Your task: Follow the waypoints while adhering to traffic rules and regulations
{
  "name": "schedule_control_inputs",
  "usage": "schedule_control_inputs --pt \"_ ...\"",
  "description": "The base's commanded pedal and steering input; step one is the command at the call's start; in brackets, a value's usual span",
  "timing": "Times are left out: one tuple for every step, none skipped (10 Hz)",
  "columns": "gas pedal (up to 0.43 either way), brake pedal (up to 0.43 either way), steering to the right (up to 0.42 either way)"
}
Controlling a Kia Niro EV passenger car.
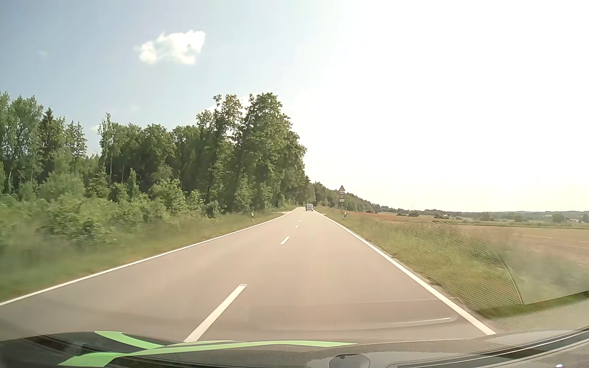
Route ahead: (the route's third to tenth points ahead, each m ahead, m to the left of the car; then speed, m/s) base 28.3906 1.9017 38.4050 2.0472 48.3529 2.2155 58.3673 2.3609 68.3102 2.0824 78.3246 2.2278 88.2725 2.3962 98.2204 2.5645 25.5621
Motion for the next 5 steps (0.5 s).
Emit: schedule_control_inputs --pt "0.22 0.0 -0.002" --pt "0.228 0.0 -0.002" --pt "0.24 0.0 -0.003" --pt "0.24 0.0 -0.003" --pt "0.248 0.0 -0.003"
